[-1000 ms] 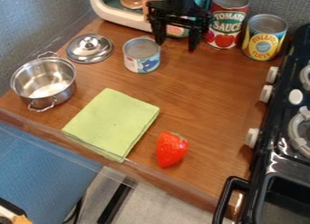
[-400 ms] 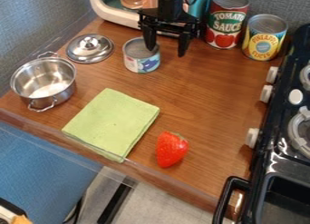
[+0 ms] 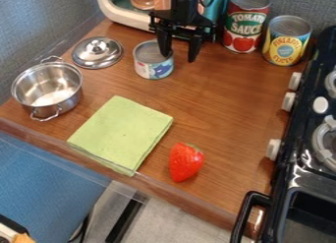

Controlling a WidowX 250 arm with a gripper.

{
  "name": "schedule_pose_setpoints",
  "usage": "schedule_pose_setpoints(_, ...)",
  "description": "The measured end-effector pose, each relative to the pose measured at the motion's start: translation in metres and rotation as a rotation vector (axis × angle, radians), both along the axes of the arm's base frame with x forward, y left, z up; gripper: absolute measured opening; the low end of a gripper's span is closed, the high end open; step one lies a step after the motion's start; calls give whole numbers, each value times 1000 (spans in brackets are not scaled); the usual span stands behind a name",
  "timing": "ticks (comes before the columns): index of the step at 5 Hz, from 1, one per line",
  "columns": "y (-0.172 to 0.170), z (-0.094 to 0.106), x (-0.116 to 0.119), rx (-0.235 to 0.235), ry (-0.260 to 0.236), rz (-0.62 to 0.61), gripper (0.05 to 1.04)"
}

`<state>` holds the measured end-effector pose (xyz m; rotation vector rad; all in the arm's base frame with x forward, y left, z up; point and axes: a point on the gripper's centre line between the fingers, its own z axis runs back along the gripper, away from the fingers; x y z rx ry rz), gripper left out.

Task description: Move can from top middle of the table to the right of the table

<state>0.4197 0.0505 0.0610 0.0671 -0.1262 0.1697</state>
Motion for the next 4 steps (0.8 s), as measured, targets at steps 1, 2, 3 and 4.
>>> schedule_pose_setpoints(1, -3, 0, -1, 20, 8, -9, 309)
schedule_pose_setpoints(2, -7, 0, -2, 42, 23, -31, 117)
schedule_pose_setpoints(3, -6, -1, -4, 52, 36, -30, 59)
schedule_pose_setpoints(4, -7, -2, -4, 56, 46, -39, 57)
